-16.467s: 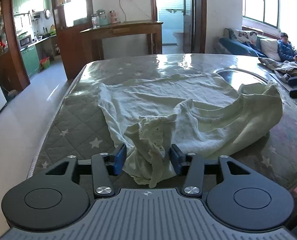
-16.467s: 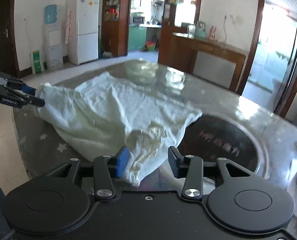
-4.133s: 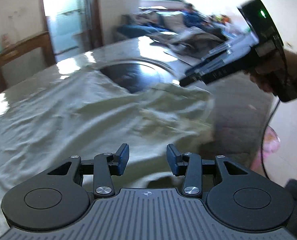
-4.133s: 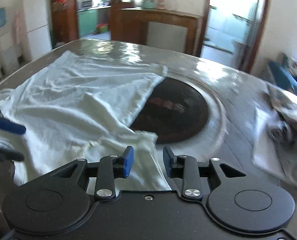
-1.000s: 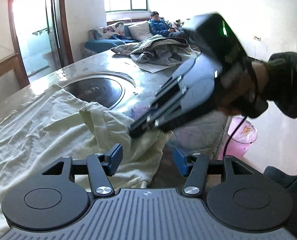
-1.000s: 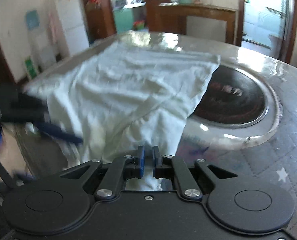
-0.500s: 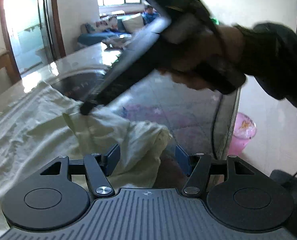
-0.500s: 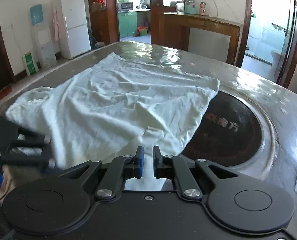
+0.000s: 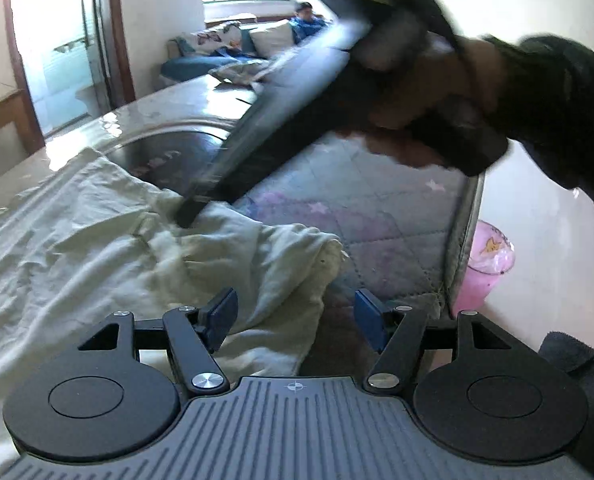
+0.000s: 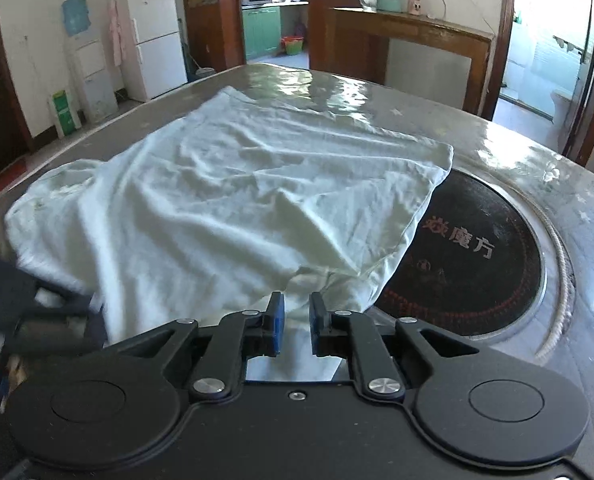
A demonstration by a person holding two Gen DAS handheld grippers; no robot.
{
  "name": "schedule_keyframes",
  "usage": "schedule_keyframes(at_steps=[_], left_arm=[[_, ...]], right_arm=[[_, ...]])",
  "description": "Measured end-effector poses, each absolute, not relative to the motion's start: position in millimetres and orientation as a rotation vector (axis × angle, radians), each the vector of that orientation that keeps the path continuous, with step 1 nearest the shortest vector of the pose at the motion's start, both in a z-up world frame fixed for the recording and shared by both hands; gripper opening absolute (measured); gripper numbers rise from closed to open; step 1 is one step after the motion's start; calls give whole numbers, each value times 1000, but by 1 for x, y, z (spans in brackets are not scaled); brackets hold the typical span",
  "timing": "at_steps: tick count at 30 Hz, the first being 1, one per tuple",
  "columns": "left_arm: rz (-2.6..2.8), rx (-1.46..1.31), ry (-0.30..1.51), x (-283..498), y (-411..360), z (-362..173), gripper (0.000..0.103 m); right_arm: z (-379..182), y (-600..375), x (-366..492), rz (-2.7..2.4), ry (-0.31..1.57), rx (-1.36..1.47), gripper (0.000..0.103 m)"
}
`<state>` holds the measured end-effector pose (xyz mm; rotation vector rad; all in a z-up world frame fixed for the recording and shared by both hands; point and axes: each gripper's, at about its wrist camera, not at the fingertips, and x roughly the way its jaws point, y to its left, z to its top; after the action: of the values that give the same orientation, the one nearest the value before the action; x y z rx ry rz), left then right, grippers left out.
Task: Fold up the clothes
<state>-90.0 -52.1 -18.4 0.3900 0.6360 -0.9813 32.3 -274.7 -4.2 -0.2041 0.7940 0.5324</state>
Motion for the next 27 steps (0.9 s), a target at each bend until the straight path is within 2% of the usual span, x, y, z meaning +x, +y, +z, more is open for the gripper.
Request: schedule_keyframes(at_steps=[11, 14, 18, 22, 27], left_arm=[[-802, 361, 627, -107, 7, -1, 66], [-739, 338, 628, -110, 27, 2, 66], [-630, 290, 633, -113, 58, 6, 66], [-482, 217, 648, -116, 97, 8, 66], [-305, 126, 633, -121, 145, 18, 66]], right_arm=[[-24, -270, -11, 498, 808, -275, 18], [-14, -268, -16, 506, 789, -258, 21], [-11, -260, -25, 515, 774, -293, 32], [-26, -260, -21, 493, 813, -291, 34], [-5, -255, -20, 504, 750, -258, 37]])
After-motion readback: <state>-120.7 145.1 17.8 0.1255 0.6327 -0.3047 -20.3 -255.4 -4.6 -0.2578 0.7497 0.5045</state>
